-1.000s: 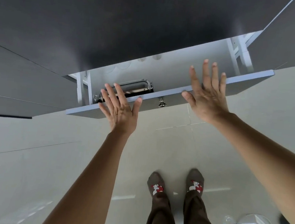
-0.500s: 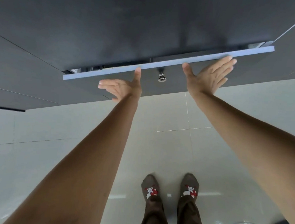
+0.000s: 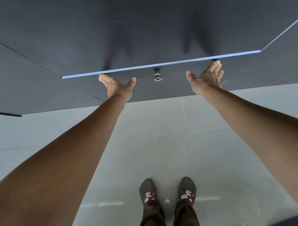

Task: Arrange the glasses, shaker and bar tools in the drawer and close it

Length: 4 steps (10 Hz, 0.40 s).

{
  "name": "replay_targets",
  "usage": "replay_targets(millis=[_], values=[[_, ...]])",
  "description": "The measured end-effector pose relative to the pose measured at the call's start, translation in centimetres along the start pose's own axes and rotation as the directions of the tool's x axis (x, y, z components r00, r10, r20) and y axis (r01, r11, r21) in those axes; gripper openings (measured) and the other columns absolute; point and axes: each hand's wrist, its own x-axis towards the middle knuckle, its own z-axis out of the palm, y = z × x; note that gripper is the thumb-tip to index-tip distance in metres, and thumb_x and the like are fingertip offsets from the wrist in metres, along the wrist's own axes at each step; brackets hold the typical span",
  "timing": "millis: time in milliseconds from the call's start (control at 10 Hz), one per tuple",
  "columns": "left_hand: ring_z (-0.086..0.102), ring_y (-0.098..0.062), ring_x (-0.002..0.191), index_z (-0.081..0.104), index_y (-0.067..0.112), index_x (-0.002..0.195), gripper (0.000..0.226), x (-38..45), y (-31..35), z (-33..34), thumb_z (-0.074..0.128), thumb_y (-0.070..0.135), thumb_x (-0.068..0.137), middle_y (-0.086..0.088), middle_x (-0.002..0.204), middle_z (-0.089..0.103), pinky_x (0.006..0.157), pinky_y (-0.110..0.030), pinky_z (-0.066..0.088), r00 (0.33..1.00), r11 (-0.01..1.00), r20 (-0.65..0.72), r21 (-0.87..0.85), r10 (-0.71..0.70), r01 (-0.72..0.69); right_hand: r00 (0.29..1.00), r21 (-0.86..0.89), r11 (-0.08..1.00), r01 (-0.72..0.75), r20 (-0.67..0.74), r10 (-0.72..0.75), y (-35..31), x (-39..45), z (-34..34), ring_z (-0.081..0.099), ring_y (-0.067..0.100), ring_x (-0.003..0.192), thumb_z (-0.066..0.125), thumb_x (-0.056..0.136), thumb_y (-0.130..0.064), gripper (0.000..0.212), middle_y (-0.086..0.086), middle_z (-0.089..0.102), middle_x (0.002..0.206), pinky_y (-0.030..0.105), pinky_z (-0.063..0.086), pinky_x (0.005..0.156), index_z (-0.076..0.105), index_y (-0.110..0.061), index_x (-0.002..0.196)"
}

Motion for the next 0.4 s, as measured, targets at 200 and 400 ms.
replay_targets(millis=[200, 400], values=[[0.017, -0.029, 0.149, -0.015, 0.009, 0.151, 0.095, -2.8, 0.1, -2.7, 0.055, 0.040, 0.094, -0.003, 0.162, -0.016, 0.116, -0.039, 0.032, 0.988, 0.976, 0.032, 0.155, 0.151, -0.154, 0.994, -0.109, 0.988, 0.108, 0.030, -0.105, 0.7, -3.6, -2.9, -0.009, 0.028, 0.149, 0.052, 0.094, -0.036, 0.089, 0.003, -0.015, 0.162, 0.048, 0.011, 0.120, -0.013, -0.013, 0.151], [-0.005, -0.027, 0.151, -0.009, 0.006, 0.152, 0.083, -10.6, 1.7, -6.5, 0.047, 0.036, 0.098, -0.008, 0.163, -0.013, 0.121, -0.045, 0.014, 0.946, 0.919, 0.068, 0.221, 0.318, -0.325, 0.967, -0.146, 0.957, 0.250, -0.004, -0.253, -0.7, -11.4, -7.4, -0.007, 0.029, 0.149, 0.043, 0.098, -0.034, 0.080, 0.008, -0.013, 0.162, 0.045, 0.012, 0.121, -0.011, -0.009, 0.151]])
